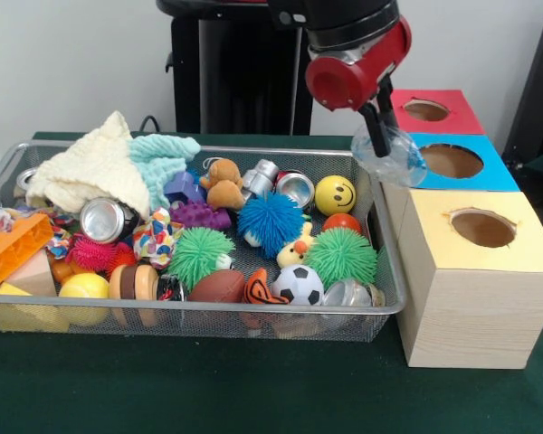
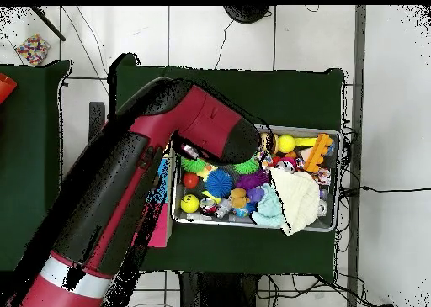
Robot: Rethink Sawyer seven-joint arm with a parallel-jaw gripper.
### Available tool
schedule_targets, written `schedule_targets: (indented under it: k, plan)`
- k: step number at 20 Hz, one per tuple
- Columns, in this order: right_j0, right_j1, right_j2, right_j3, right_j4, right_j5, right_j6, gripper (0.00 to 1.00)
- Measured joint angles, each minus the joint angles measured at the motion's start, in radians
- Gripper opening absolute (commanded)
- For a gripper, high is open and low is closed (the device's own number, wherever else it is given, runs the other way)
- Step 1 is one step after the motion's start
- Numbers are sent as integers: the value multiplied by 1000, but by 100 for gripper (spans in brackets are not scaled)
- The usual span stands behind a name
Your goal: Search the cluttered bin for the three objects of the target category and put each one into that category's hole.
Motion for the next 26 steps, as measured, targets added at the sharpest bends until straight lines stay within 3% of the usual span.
schedule_targets:
  k: [14, 26]
  plan:
    - [75, 1, -16, 0, -5, 0, 0, 0]
    - [119, 34, -45, 16, -56, 0, 0, 0]
